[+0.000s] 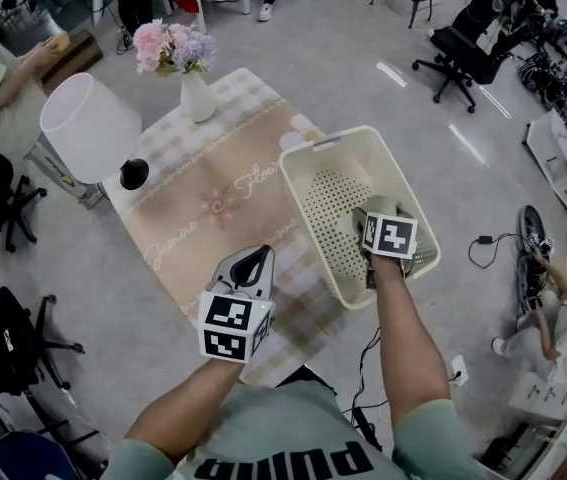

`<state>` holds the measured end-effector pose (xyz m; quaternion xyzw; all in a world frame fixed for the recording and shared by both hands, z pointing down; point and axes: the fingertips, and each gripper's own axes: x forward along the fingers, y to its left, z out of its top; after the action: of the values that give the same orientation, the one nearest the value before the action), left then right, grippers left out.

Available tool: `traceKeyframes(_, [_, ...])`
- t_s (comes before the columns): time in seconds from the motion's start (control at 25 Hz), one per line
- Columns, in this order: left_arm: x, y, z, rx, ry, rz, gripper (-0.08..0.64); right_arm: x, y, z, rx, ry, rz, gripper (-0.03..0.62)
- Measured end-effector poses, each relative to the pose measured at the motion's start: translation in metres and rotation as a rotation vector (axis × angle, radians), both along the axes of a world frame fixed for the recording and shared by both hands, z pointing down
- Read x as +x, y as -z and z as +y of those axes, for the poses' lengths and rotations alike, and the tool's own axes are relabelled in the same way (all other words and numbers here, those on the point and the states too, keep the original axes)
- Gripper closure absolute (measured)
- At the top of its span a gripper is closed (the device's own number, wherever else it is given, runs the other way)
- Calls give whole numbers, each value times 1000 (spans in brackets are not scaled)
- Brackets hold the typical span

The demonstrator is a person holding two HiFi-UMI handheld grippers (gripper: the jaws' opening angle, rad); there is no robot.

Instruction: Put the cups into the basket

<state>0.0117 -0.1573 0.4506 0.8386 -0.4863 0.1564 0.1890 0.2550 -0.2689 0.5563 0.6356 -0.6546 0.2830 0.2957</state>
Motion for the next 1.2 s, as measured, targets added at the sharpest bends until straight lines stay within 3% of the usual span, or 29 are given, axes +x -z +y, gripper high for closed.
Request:
traceKeyframes(0.44, [5, -4, -8, -16, 3, -6, 558, 2, -19, -14, -31, -56, -14, 201])
traceKeyframes(1.2, [-5, -1, -2, -12, 10, 22, 558, -1, -9, -5, -25, -6, 26, 201])
